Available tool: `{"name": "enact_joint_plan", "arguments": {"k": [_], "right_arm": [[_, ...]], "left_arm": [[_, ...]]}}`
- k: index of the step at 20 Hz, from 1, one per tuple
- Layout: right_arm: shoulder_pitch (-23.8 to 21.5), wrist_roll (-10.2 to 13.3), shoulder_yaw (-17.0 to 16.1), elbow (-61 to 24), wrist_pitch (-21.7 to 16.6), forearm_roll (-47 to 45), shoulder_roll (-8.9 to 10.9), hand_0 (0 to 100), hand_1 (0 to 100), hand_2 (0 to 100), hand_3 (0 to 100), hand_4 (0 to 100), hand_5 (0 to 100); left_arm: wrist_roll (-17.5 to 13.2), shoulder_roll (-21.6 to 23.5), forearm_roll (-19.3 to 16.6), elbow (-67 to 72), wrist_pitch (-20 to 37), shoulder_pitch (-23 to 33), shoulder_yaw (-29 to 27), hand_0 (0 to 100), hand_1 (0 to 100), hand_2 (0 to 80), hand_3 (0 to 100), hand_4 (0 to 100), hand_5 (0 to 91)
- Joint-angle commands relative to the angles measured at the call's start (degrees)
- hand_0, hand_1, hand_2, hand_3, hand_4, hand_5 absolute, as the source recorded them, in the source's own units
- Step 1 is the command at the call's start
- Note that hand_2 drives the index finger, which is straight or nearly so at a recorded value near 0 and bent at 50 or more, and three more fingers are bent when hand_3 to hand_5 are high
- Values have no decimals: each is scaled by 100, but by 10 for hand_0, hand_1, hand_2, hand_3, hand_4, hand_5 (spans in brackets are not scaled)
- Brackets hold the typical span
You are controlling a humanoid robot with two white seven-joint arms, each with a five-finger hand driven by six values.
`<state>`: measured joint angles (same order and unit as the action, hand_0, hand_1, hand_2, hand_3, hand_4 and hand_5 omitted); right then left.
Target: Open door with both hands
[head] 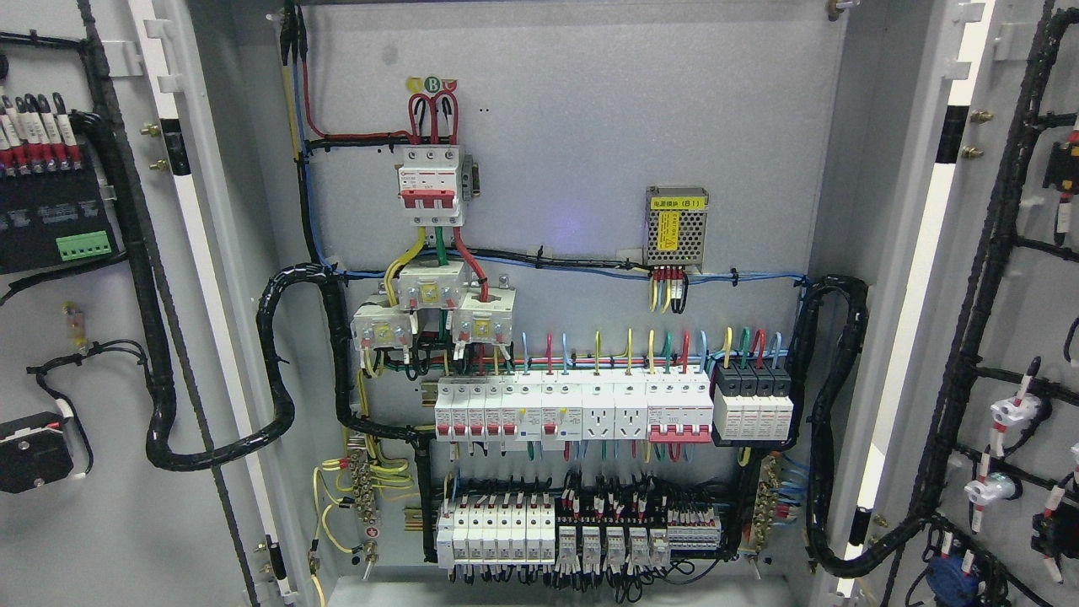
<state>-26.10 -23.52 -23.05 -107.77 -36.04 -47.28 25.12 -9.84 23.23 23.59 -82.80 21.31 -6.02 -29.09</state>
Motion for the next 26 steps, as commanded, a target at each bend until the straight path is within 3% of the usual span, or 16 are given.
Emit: {"name": "enact_joint_plan", "arguments": {"k": [1, 7, 16, 26], "right_arm": [[26, -39, 213, -112, -8, -9, 46, 382, 0, 0, 0, 0, 0], [62, -74, 362, -209, -60, -9, 72, 382, 0, 0, 0, 0, 0], [88, -101, 722, -428, -87, -9, 160, 382, 0, 0, 0, 0, 0], [211, -109, 1328, -429, -87, 26, 169, 382, 0, 0, 0, 0, 0]], "left_arm": [[-9, 7, 23, 115, 13, -5, 17, 0, 0, 0, 0, 0, 0], [-9, -37, 49, -236, 22, 65, 88, 0, 0, 0, 0, 0, 0], [9, -125, 339, -1545, 22, 899, 518, 0, 0, 0, 0, 0, 0], [18, -424, 330, -2478, 40, 1366, 1607, 0, 0, 0, 0, 0, 0]]}}
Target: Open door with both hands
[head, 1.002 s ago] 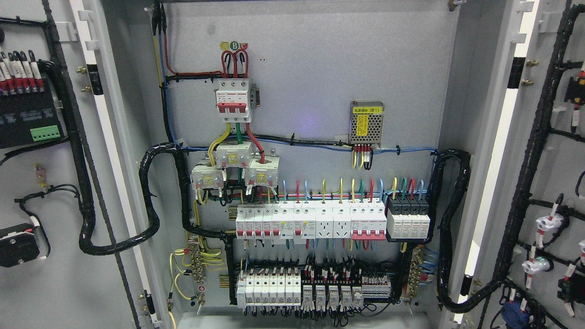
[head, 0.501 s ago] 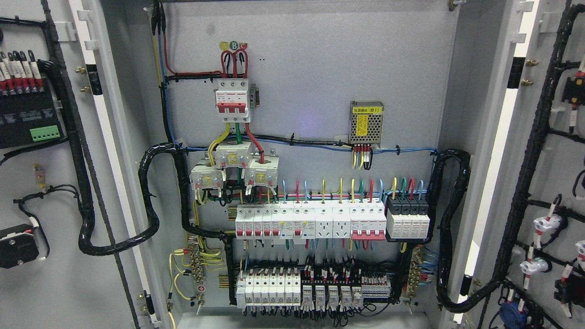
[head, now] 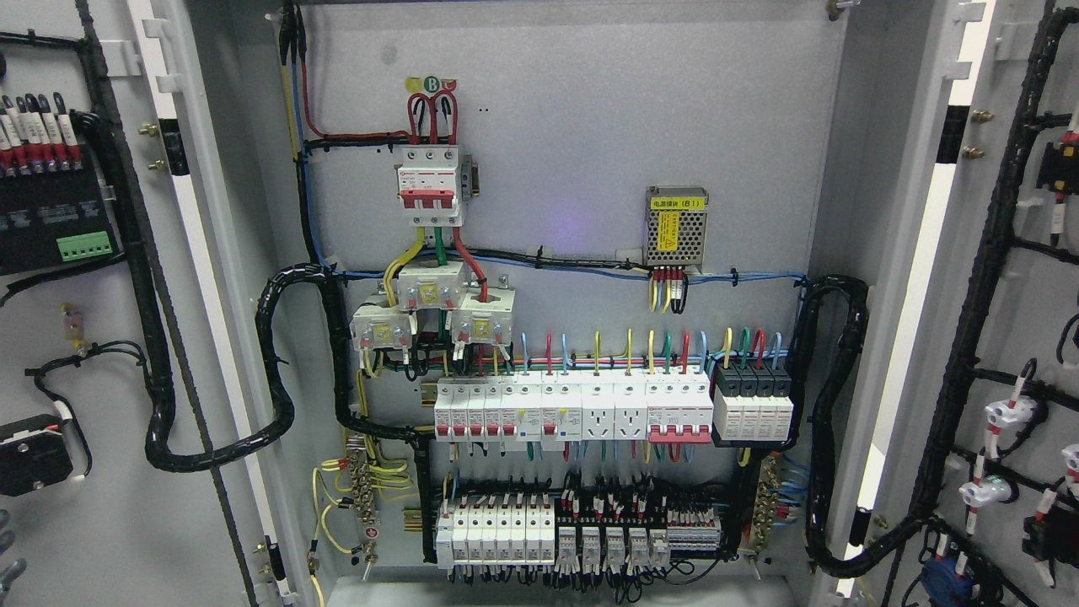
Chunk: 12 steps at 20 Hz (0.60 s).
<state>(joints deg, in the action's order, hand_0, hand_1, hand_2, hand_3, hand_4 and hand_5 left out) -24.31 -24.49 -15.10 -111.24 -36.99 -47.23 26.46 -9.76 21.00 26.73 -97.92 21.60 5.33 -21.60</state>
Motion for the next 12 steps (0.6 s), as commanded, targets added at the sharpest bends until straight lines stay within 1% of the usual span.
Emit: {"name": "enact_joint_plan", "arguments": {"k": [1, 3, 4, 7, 10, 11, 12], "right_arm": [[40, -20, 622, -83, 7, 21, 26, 382, 0, 0, 0, 0, 0], [40, -160, 824, -83, 7, 30, 35, 382, 0, 0, 0, 0, 0], [58, -179, 947, -83, 7, 30, 43, 382, 0, 0, 0, 0, 0], [163, -179, 1438, -83, 7, 47, 44, 382, 0, 0, 0, 0, 0], [251, -179, 1939, -74, 7, 65, 35, 382, 0, 0, 0, 0, 0], [251, -179, 2098, -65, 7, 126, 26, 382, 0, 0, 0, 0, 0], [251, -179, 2265, -48, 7, 240, 26, 382, 0, 0, 0, 0, 0]], "left_arm": [[9, -210, 8, -984, 11, 231, 998, 0, 0, 0, 0, 0, 0], [9, -272, -10, -984, 2, 231, 1210, 0, 0, 0, 0, 0, 0], [18, -307, -27, -984, 2, 231, 1306, 0, 0, 0, 0, 0, 0], [44, -334, -63, -1045, 2, 249, 1763, 0, 0, 0, 0, 0, 0], [44, -351, -80, -1063, 29, 398, 2229, 0, 0, 0, 0, 0, 0], [44, -368, -124, -1063, 37, 407, 2361, 0, 0, 0, 0, 0, 0], [44, -421, -246, -1063, 38, 416, 2440, 0, 0, 0, 0, 0, 0]]}}
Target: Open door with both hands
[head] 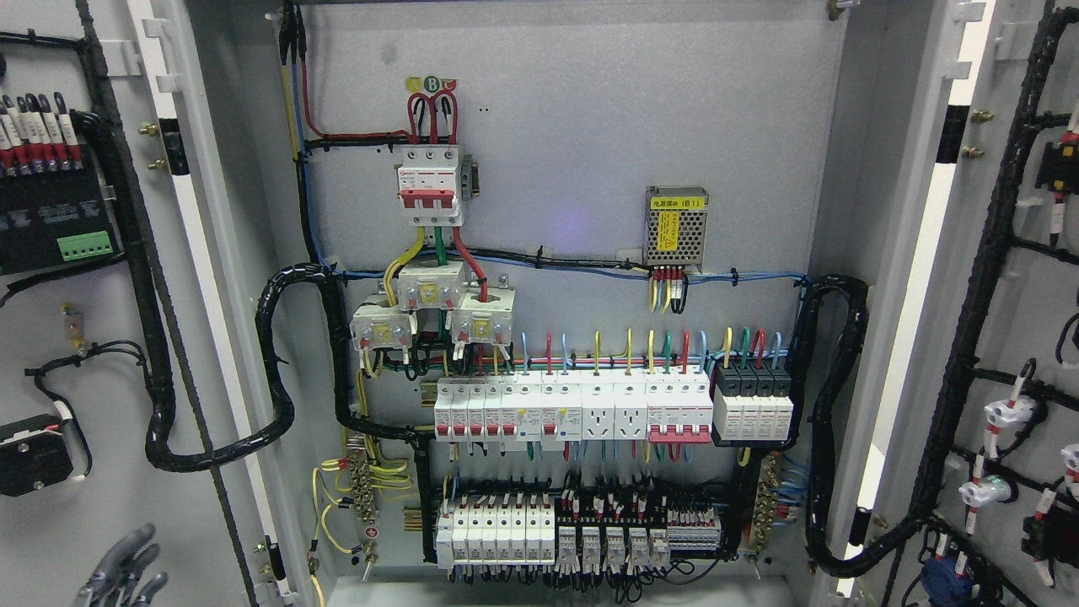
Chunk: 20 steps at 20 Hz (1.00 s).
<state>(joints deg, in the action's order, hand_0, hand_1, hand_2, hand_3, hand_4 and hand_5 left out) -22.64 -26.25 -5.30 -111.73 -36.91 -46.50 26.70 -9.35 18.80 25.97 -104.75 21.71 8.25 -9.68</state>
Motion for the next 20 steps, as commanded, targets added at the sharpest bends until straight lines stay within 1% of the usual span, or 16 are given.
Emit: {"name": "enact_joint_plan", "arguments": {"k": [1, 3, 7, 9, 11, 13, 15, 18, 20], "right_arm": [[75, -3, 1477, 10, -1, 280, -15, 382, 0, 0, 0, 0, 0], [66, -3, 1873, 63, -1, 509, -33, 382, 0, 0, 0, 0, 0], [66, -3, 2620, 387, -1, 992, -86, 382, 0, 0, 0, 0, 0], [66, 6, 2902, 625, -1, 1160, -217, 382, 0, 0, 0, 0, 0], [66, 6, 3095, 871, 8, 1204, -357, 382, 0, 0, 0, 0, 0], [40, 6, 3245, 1134, 8, 1283, -428, 382, 0, 0, 0, 0, 0], [-47, 15, 3377, 1380, 8, 1380, -542, 382, 0, 0, 0, 0, 0], [-381, 24, 3500, 1889, 8, 1477, -727, 382, 0, 0, 0, 0, 0], [-496, 24, 3641, 2355, 8, 1494, -780, 382, 0, 0, 0, 0, 0]], "left_arm": [[3, -297, -310, -380, 27, 168, 1353, 0, 0, 0, 0, 0, 0], [3, -543, -644, -380, 27, 344, 1617, 0, 0, 0, 0, 0, 0], [47, -789, -1207, -371, -52, 695, 1952, 0, 0, 0, 0, 0, 0], [47, -947, -1523, -362, -166, 932, 2066, 0, 0, 0, 0, 0, 0], [47, -983, -1665, -362, -377, 1239, 2093, 0, 0, 0, 0, 0, 0], [47, -983, -1761, -353, -666, 1538, 2101, 0, 0, 0, 0, 0, 0], [47, -1001, -1849, -318, -878, 1828, 2102, 0, 0, 0, 0, 0, 0], [47, -1089, -2226, -196, -931, 2399, 2093, 0, 0, 0, 0, 0, 0], [47, -1071, -2298, -108, -905, 2777, 2075, 0, 0, 0, 0, 0, 0]]}}
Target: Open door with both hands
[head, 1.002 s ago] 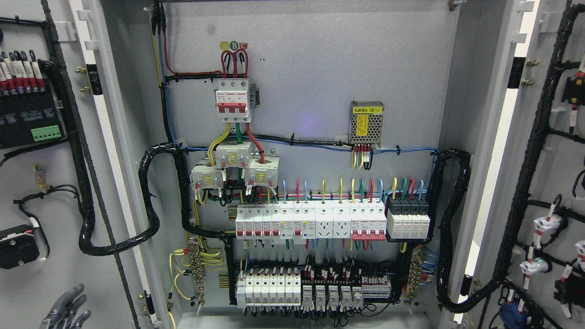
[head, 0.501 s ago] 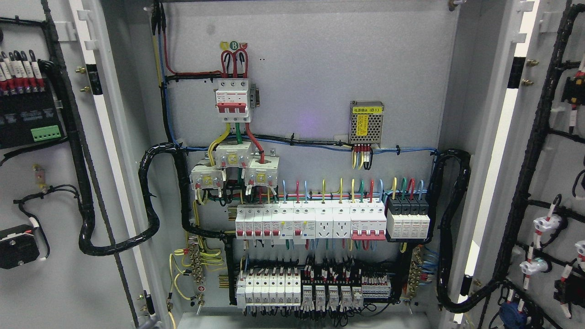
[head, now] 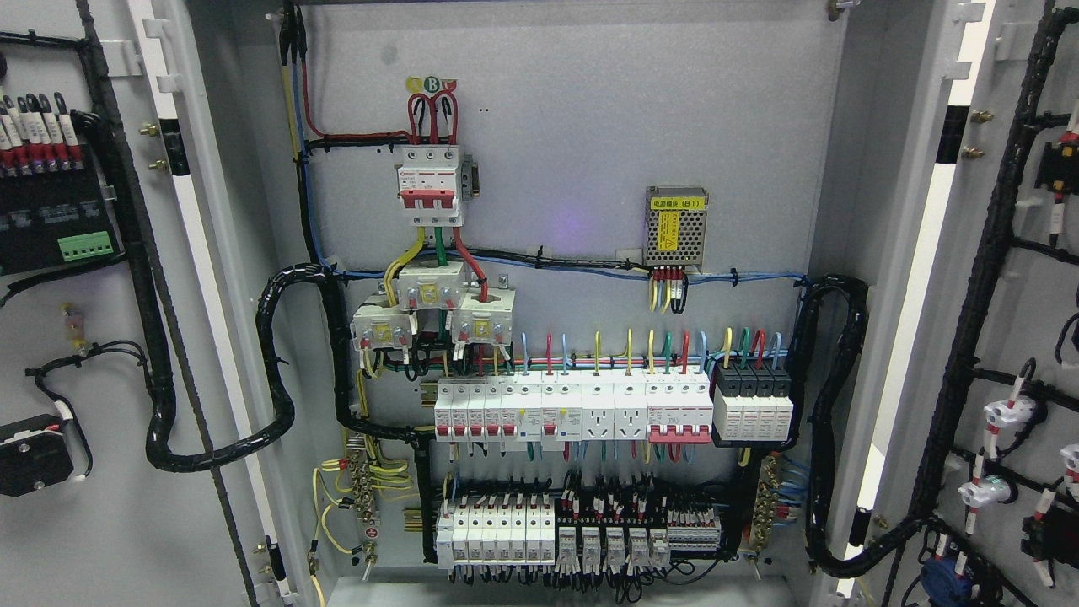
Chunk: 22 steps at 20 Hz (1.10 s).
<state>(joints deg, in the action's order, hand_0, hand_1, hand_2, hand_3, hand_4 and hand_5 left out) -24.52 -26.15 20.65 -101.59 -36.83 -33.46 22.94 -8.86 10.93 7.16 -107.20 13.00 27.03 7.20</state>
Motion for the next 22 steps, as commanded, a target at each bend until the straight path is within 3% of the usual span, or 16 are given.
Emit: {"name": "enact_joint_plan", "arguments": {"k": [1, 7, 12, 16, 22], "right_arm": [[-377, 23, 1081, 1578, 1, 191, -430, 382, 0, 0, 0, 0, 0], [-686, 31, 1011, 2757, -17, 130, -553, 382, 0, 0, 0, 0, 0], [-694, 49, 572, 3398, -26, 94, -659, 382, 0, 0, 0, 0, 0], [-668, 49, 317, 4302, -26, 94, -747, 382, 0, 0, 0, 0, 0], [-598, 40, 290, 5586, 9, 121, -905, 382, 0, 0, 0, 0, 0]], "left_arm": [[-1, -267, -417, 190, -35, 1022, 361, 0, 0, 0, 0, 0, 0], [-10, -241, -400, 866, -35, 1506, -60, 0, 0, 0, 0, 0, 0], [-1, -258, -347, 1814, -70, 1753, -263, 0, 0, 0, 0, 0, 0], [-1, -232, -338, 3087, -78, 1675, -351, 0, 0, 0, 0, 0, 0], [-10, -267, -268, 5258, -61, 1043, -342, 0, 0, 0, 0, 0, 0]]}}
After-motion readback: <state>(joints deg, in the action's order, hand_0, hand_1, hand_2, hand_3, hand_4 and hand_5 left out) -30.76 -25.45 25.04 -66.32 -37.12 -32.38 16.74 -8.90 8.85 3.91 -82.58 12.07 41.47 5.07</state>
